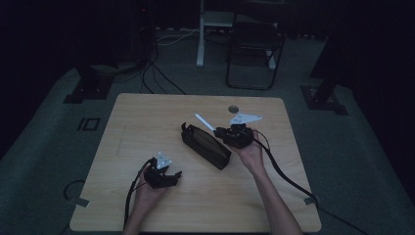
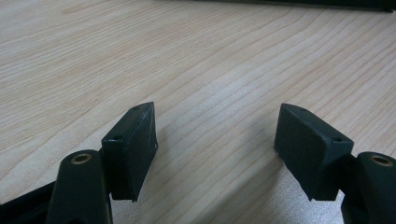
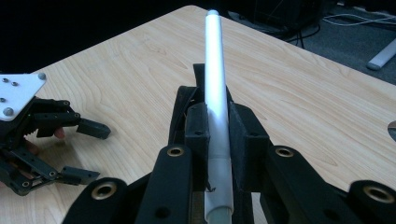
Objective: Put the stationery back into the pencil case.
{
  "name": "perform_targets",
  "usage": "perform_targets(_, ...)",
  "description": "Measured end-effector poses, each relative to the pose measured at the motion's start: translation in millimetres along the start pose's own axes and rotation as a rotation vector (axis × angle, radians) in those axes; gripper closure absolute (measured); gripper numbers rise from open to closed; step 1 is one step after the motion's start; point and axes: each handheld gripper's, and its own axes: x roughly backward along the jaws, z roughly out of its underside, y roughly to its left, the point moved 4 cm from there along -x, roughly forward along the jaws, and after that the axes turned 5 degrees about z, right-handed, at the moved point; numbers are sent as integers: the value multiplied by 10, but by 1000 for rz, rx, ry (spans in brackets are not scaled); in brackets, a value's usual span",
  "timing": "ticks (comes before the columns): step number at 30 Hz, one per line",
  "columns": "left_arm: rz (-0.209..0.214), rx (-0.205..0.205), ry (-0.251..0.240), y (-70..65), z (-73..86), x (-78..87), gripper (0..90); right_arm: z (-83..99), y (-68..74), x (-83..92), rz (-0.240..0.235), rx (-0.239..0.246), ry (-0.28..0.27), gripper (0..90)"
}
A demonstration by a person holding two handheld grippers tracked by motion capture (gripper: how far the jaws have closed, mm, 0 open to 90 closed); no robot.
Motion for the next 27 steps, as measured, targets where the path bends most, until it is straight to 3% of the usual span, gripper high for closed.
perform_targets(27, 0, -1, 0, 0, 2, 1, 301, 120, 71, -158, -7, 4, 37, 787)
